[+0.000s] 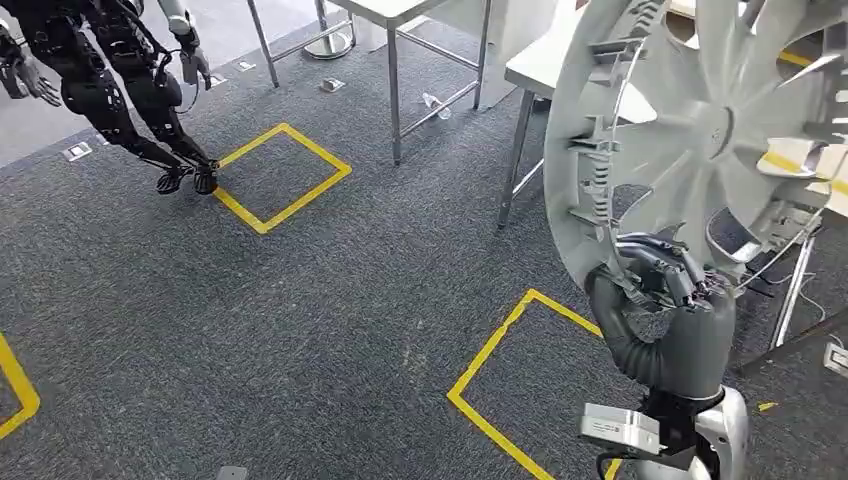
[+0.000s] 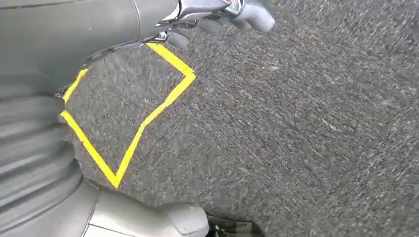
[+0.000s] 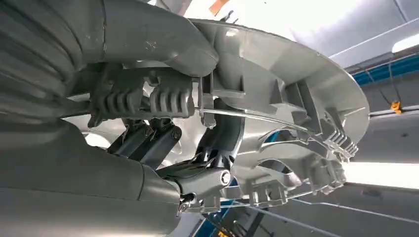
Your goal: Take the parts from the cabinet and place them on the table.
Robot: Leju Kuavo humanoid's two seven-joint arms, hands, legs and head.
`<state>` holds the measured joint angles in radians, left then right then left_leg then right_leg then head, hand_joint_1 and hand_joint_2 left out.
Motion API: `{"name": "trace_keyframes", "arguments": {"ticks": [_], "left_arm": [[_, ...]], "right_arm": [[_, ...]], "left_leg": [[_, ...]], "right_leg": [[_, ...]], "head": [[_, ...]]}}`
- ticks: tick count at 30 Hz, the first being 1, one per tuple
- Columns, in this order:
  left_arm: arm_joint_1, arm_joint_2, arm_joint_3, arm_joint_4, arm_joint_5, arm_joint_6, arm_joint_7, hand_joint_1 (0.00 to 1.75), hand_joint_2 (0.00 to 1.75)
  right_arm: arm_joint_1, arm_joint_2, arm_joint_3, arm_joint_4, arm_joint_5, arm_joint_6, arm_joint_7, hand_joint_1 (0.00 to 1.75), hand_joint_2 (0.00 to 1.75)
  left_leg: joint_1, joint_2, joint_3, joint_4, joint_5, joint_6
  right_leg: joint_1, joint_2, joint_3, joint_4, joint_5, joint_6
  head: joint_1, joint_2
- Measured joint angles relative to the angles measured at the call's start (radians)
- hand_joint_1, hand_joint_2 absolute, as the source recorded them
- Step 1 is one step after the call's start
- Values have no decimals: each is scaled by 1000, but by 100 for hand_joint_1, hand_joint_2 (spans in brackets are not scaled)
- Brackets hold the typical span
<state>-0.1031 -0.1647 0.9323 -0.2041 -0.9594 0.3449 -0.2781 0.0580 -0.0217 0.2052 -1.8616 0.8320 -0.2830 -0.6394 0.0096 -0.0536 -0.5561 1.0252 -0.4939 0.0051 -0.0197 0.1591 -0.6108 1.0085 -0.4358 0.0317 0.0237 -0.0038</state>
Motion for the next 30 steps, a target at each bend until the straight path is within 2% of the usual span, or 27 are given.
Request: {"name": "trace_keyframes", "arguments": {"ticks": [1, 2, 3, 4, 5, 6, 7, 8, 9, 10, 11, 12, 15, 16, 17, 18, 19, 20, 21, 22, 23, 24, 25, 26, 27, 28, 30], "left_arm": [[-4, -2, 0, -1, 0, -4, -5, 0, 175], [-6, -1, 0, -2, 0, -10, -11, 0, 175], [-6, 0, 0, -2, 0, -14, -17, 0, 175], [-5, 0, 0, -2, 0, -18, -26, 0, 175], [-4, 0, 0, -2, 2, -18, -32, 0, 175], [-4, 0, 0, -2, 2, -17, -35, 0, 175], [-4, 0, 0, -2, 2, -16, -37, 0, 175], [-4, -1, 0, -2, 2, -12, -40, 0, 175], [-5, -2, 0, -2, 3, -7, -41, 0, 175], [-5, -2, 0, -2, 3, -5, -41, 0, 175], [-4, -2, 0, -2, 2, -1, -39, 0, 175], [-4, -3, 0, -2, 2, 0, -38, 0, 175], [-4, -7, 0, -1, 3, -1, -37, 0, 175], [-6, -7, 1, -2, 3, 0, -38, 0, 175], [-8, -5, 1, -2, 1, 3, -41, 0, 175], [-9, -6, 0, -2, -2, 14, -46, 0, 175], [-7, -6, 0, -2, -4, 28, -50, 0, 175], [-4, -6, 0, -2, -5, 43, -53, 0, 175], [-2, -5, 0, -2, -5, 56, -54, 0, 175], [-2, -5, 1, -2, -6, 61, -53, 0, 175], [-3, -4, 1, -2, -7, 63, -53, 0, 175], [-4, -2, 2, -2, -8, 63, -52, 0, 175], [-6, 0, 2, -2, -8, 64, -51, 0, 175], [-5, 1, 2, -2, -8, 64, -51, 0, 175], [-5, 2, 2, -2, -8, 64, -51, 0, 175], [-5, 1, 2, -2, -8, 64, -51, 0, 175], [-6, 1, 3, -2, -8, 64, -55, 0, 175]], "right_arm": [[1, 0, 0, 0, 2, -2, 3, 175, 175], [-4, 0, 0, 0, 5, -4, 8, 175, 175], [-10, 0, 0, 1, 7, -4, 12, 175, 175], [-10, 0, 0, 2, 7, -6, 18, 175, 175], [-8, 0, 0, 3, 8, -10, 23, 175, 175], [-6, 0, 0, 6, 7, -14, 29, 175, 175], [-5, 0, 0, 6, 7, -17, 32, 175, 175], [-5, 0, 0, 6, 8, -21, 37, 175, 175], [-6, 1, 0, 6, 9, -23, 43, 175, 175], [-7, 2, 0, 6, 10, -23, 47, 175, 175], [-11, 2, 0, 6, 13, -23, 52, 175, 175], [-12, 3, 0, 6, 15, -21, 57, 175, 175], [-13, 4, -1, 6, 18, -21, 69, 175, 175], [-12, 4, -1, 6, 18, -22, 69, 175, 175], [-9, 5, -1, 6, 18, -24, 70, 175, 175], [-11, 6, -2, 7, 15, -28, 72, 175, 175], [-11, 9, -2, 8, 15, -31, 72, 175, 175], [-11, 10, -2, 10, 16, -34, 72, 175, 175], [-11, 11, -2, 13, 19, -41, 73, 175, 175], [-11, 11, -2, 16, 20, -44, 73, 175, 175], [-11, 12, -2, 18, 21, -45, 74, 175, 175], [-11, 13, -2, 19, 21, -45, 75, 175, 175], [-12, 13, -2, 21, 22, -45, 75, 175, 175], [-14, 13, -2, 22, 22, -45, 76, 175, 175], [-19, 13, -2, 22, 22, -45, 76, 175, 175], [-23, 13, -2, 22, 23, -45, 76, 175, 175], [-24, 14, -2, 22, 22, -44, 77, 175, 175]], "left_leg": [[5, 19, 2, -8, 6, 9], [4, 26, 2, -11, 8, 15], [2, 42, 1, -10, 7, 18], [0, 55, 1, -10, 5, 21], [-2, 71, 1, -9, 3, 23], [-3, 86, 1, -7, 2, 23], [-3, 96, 1, -7, 0, 23], [-4, 111, 2, -6, -3, 21], [-4, 126, 6, -4, -6, 18], [-4, 138, 11, -3, -10, 15], [-9, 147, 14, -2, -14, 10], [-13, 156, 14, -1, -17, 5], [-13, 186, 24, -9, -17, -9], [-16, 191, 23, -9, -23, -17], [-13, 171, 23, -2, -29, -22], [-11, 93, -3, 52, -63, -27], [-8, 69, -43, 137, -103, -30], [-7, 61, -83, 216, -134, -32], [-7, 58, -117, 282, -150, -35], [-6, 58, -130, 300, -140, -36], [-4, 57, -122, 273, -108, -36], [0, 52, -95, 206, -61, -36], [4, 33, -53, 112, -10, -36], [9, -14, -19, 34, 19, -35], [12, -49, -7, 0, 1, -31], [12, -37, -10, 5, 1, -28], [3, -14, -5, 7, 1, -14]], "right_leg": [[-2, -30, -3, 9, -7, 1], [9, -89, -20, 41, -31, 2], [9, -129, -56, 116, -74, 6], [8, -144, -94, 197, -111, 8], [8, -150, -131, 277, -140, 10], [8, -152, -152, 320, -147, 10], [8, -153, -151, 318, -139, 10], [8, -156, -122, 261, -101, 8], [9, -163, -69, 166, -54, 5], [11, -188, -13, 68, -15, 0], [24, -253, 17, 9, -24, -11], [24, -247, 17, 6, -16, -16], [28, -208, 6, 10, -14, -30], [18, -196, 16, 0, -8, -38], [14, -191, 16, -5, -6, -40], [12, -178, 17, -6, -3, -46], [12, -167, 16, -6, -3, -53], [12, -152, 16, -6, -3, -54], [12, -135, 15, -4, -3, -54], [12, -120, 15, -3, -3, -54], [11, -104, 16, -2, -3, -53], [10, -88, 16, 1, -3, -52], [8, -72, 16, 4, -4, -48], [6, -58, 14, 7, -5, -43], [11, -43, 6, 16, -7, -33], [6, -30, 1, 14, -3, -26], [1, -7, -5, 7, 3, -9]], "head": [[0, 0], [8, 0], [9, 0], [9, 0], [9, 0], [9, 0], [10, 0], [10, 0], [10, 0], [10, 0], [9, 0], [7, 0], [7, 0], [6, 0], [6, 0], [1, 0], [0, 0], [0, 0], [-1, 0], [0, 0], [0, 0], [-1, 0], [0, 0], [-1, 0], [-1, 0], [1, 0], [1, 0]]}}
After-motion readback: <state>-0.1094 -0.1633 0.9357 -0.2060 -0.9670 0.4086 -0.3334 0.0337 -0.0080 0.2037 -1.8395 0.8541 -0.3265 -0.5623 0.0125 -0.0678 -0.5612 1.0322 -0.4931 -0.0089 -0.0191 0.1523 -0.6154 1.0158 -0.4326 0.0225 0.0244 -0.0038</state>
